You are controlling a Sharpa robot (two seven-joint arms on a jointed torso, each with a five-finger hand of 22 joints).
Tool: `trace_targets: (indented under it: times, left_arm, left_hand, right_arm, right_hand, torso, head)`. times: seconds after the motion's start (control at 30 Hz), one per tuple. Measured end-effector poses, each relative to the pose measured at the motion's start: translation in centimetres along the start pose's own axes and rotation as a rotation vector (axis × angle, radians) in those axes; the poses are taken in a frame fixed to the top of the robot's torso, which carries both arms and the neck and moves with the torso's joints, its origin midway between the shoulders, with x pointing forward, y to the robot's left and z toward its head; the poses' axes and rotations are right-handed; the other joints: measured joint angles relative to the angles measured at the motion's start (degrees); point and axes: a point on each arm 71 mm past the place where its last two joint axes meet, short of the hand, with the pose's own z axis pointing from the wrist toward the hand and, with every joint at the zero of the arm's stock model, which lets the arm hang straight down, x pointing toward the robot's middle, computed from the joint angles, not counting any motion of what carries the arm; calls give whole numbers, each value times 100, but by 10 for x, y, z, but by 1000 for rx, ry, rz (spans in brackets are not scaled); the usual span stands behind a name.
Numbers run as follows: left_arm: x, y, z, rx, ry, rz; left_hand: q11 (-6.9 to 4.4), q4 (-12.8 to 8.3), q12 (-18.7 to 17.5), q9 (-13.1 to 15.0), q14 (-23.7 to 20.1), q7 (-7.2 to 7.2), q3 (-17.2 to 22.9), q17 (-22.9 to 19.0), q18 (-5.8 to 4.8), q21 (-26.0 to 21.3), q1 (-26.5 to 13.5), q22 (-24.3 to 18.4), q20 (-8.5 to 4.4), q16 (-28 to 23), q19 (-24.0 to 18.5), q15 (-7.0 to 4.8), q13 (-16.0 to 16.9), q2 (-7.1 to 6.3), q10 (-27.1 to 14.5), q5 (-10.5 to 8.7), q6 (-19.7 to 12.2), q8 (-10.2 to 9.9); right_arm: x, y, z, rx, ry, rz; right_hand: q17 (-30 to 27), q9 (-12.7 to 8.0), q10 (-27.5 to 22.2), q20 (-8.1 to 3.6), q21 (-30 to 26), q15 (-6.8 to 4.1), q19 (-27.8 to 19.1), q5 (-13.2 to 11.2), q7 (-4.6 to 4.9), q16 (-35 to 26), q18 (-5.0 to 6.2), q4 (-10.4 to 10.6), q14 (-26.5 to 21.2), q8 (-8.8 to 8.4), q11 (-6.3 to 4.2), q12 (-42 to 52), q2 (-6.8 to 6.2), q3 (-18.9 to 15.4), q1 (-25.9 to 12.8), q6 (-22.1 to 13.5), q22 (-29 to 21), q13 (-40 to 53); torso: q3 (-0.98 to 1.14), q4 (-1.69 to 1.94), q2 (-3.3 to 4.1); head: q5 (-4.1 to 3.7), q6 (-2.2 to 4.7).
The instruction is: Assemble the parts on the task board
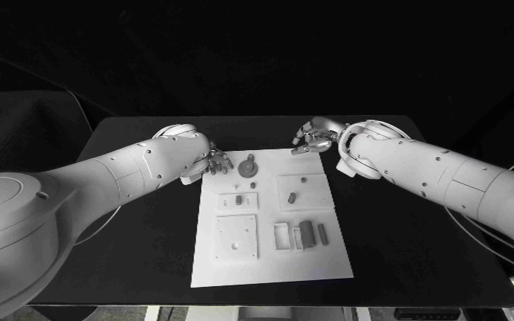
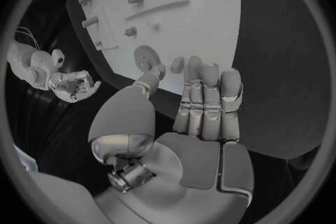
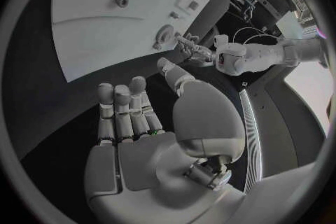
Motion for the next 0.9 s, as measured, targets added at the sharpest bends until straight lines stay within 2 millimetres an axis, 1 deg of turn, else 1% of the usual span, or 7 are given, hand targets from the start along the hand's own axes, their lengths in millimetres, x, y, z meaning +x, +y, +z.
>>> trace_targets:
  times: [0.07, 0.37, 0.47, 0.73, 0.83, 0.9]
  left_arm:
    - [1, 0, 0, 1, 1, 0]
    - [2, 0, 1, 6, 2, -1]
    - [3, -1, 1, 8, 3, -1]
    - [4, -3, 1, 13, 4, 1]
    - [4, -3, 1, 14, 5, 1]
    - [4, -3, 1, 14, 5, 1]
  left_hand:
    - [0, 0, 0, 0, -18, 0, 0, 0, 1, 0, 0, 0, 0, 0, 0, -18, 0, 0, 0, 0, 0, 0]
    - [1, -34, 0, 0, -18, 0, 34, 5, 1, 0, 53, 0, 0, 21, 0, -18, -1, 52, -1, 0, 0, 0]
    - [20, -34, 0, -5, -18, -2, 34, 5, 2, 0, 55, 0, 0, 21, 0, -18, -1, 55, -20, 0, -1, 0]
    - [20, -65, 0, -5, -18, -3, 96, 23, 3, 6, 159, 0, 0, 22, 0, -18, -1, 158, -20, 0, -2, 0]
    - [20, -100, 0, -5, -18, -25, 173, 37, 4, 26, 252, 0, 0, 51, 0, -18, -1, 251, -20, 0, 20, 0]
    - [20, -110, 0, -5, -18, -25, 189, 40, 4, 26, 286, 0, 0, 57, 0, -18, -3, 285, -20, 0, 20, 0]
  right_arm:
    - [0, 0, 0, 0, 0, 0]
    - [1, 1, 0, -1, 2, 0]
    - [1, 1, 0, -2, 3, 0]
    - [1, 2, 1, -4, 6, 1]
    - [1, 2, 1, -4, 6, 1]
    - [2, 2, 1, -4, 7, 1]
  right_hand:
    - [0, 0, 0, 0, 0, 0, 0, 0, 0, 0, 0, 0, 0, 0, 0, 0, 0, 0, 0, 0, 0, 0]
    - [0, 0, 0, 0, 0, 0, 0, 0, 0, 0, 0, 0, 0, 0, 0, 0, 0, 0, 0, 0, 0, 0]
    - [0, 0, 0, 0, 0, 0, 0, 0, 0, 0, 0, 0, 0, 0, 0, 0, 0, 0, 0, 0, 0, 1]
    - [1, 0, 0, 0, 0, 0, 0, 0, 0, 0, 0, 0, 0, 0, 0, 0, 0, 0, 0, 0, 1, 1]
    - [0, 0, 0, 0, 0, 0, 0, 0, 0, 0, 0, 0, 0, 0, 0, 0, 0, 0, 0, 0, 1, -4]
    - [1, 0, 0, 0, 0, 0, 0, 0, 0, 0, 0, 0, 0, 0, 0, 0, 0, 0, 0, 0, 1, -4]
  torso:
    - [0, 0, 0]
    - [3, 1, -1]
    - [3, 1, -3]
    - [3, 4, -6]
    - [3, 4, -7]
    - [2, 4, -7]
  head:
    - [-5, -8]
    - [-20, -31]
    - [-21, -35]
    - [-21, -37]
    - [-20, -37]
    - [-20, -37]
